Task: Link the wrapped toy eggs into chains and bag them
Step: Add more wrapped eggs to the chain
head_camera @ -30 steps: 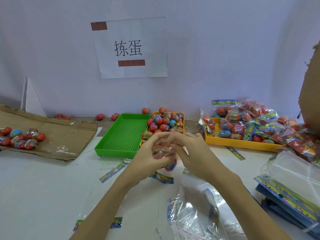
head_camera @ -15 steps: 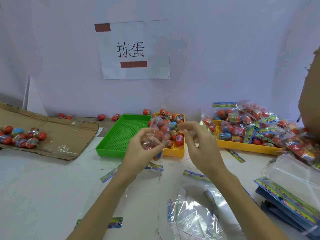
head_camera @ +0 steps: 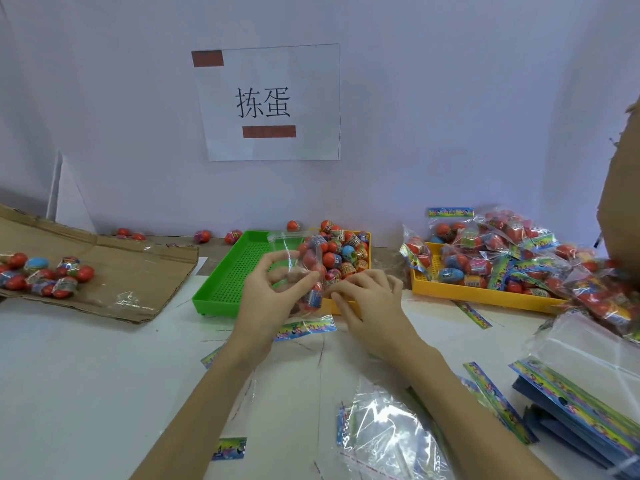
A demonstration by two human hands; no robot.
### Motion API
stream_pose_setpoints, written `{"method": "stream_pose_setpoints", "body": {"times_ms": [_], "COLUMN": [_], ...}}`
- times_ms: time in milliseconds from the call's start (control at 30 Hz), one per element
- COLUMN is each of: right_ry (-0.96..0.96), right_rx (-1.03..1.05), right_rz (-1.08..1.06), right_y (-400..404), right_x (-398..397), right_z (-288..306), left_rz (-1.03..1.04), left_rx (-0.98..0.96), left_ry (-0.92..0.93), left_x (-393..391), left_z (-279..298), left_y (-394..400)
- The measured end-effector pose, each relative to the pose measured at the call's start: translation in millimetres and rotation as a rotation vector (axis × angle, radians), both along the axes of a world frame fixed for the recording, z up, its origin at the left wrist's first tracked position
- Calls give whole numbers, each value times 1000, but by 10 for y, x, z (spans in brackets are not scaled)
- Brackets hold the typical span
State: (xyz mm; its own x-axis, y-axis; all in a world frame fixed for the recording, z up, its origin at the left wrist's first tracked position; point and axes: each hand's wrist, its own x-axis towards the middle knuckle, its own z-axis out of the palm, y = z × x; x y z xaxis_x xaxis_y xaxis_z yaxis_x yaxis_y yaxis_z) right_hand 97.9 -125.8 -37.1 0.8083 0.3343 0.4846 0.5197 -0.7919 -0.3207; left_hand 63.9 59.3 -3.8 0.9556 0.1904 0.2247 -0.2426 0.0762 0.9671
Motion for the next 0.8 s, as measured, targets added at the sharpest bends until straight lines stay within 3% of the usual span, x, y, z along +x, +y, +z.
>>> {"method": "stream_pose_setpoints", "body": {"times_ms": [233, 433, 533, 667, 800], "right_ry": [12, 54, 41, -76, -27], "right_rx": [531, 860, 873, 725, 731], "right_rz": [95, 144, 167, 121, 205], "right_y": [-106, -96, -65, -42, 2], "right_x": [-113, -304, -376, -417, -447], "right_z": [224, 466, 534, 552, 527], "left_rz": [-75, -160, -177, -205, -261], "left_rx": [114, 144, 186, 191, 213], "left_ry": [15, 19, 10, -4, -48], "left_x": [-24, -48, -48, -66, -83], "left_z": [-13, -48, -80, -93, -113], "left_y": [-24, -97, -138, -184, -229]}}
